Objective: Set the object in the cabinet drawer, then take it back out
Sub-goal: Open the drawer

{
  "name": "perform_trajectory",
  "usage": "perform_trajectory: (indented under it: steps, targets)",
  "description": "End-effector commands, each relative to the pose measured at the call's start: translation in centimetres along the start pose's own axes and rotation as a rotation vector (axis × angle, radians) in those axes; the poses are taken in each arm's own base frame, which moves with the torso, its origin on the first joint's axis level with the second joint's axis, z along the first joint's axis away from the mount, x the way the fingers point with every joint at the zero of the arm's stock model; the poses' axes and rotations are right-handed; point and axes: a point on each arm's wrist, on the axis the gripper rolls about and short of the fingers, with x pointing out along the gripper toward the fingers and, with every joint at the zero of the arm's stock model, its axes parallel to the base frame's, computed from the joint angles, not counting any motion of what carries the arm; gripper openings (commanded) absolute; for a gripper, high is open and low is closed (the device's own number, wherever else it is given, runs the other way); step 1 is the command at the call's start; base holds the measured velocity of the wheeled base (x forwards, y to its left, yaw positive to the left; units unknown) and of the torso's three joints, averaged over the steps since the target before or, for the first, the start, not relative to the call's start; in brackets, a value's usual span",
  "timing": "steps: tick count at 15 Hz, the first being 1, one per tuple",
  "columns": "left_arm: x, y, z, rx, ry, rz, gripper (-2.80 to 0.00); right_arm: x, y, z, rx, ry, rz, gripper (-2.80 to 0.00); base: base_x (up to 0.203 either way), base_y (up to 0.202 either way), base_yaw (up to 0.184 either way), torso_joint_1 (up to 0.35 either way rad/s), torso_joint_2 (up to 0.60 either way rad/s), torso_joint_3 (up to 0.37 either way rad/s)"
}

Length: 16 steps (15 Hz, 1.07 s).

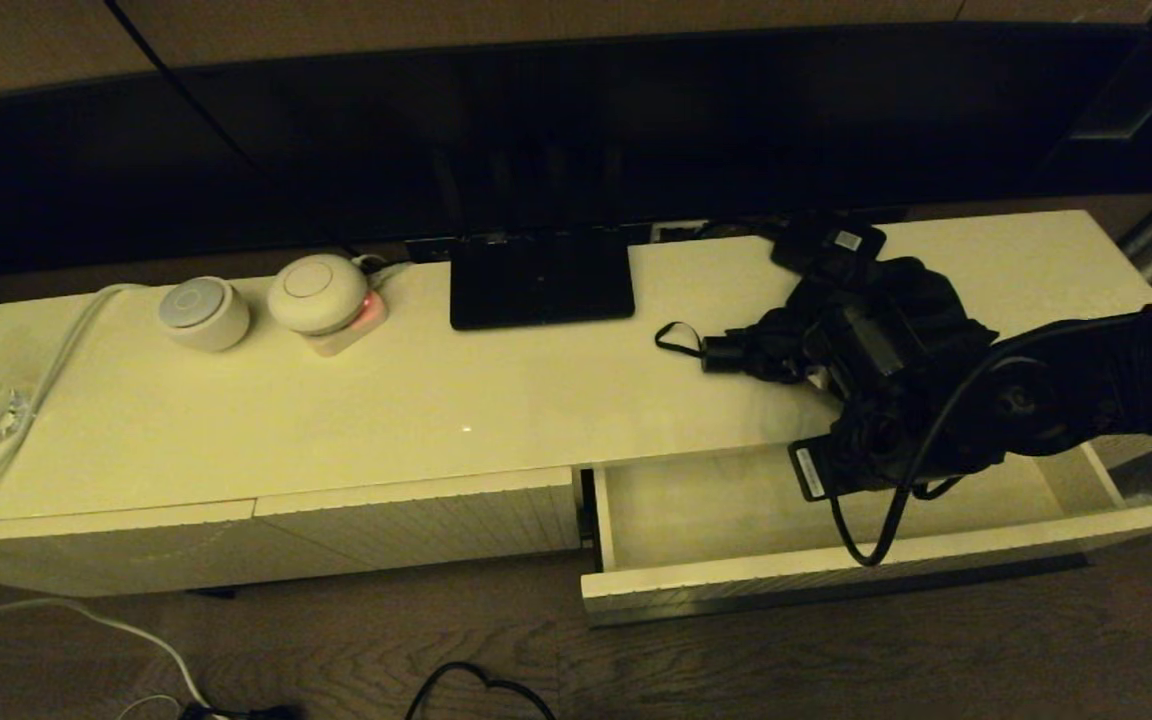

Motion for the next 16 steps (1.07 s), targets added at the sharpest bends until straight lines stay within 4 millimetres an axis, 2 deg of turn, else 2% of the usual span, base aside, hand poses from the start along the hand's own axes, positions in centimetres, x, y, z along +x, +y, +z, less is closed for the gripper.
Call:
perform_trajectory:
  steps: [1, 7, 16]
  targets:
    - [0.0, 0.0, -0.1, 0.000, 0.003, 0.001, -2.80, 1.0, 0.0, -0.4, -0.006, 0.031, -0.008, -2.80, 0.000, 0.000, 0.000, 0.000, 0.00, 0.000]
    - [0.0, 0.0, -0.1, 0.000, 0.003, 0.001, -2.80, 0.5, 0.0, -1.5, -0.051, 0.129, -0.017, -2.80, 0.000, 0.000, 0.000, 0.000, 0.00, 0.000]
    - [0.0, 0.0, -0.1, 0.000, 0.003, 0.001, -2.80, -0.4, 0.4, -4.7, -0.100, 0.322, -0.043, -2.80, 0.000, 0.000, 0.000, 0.000, 0.00, 0.000]
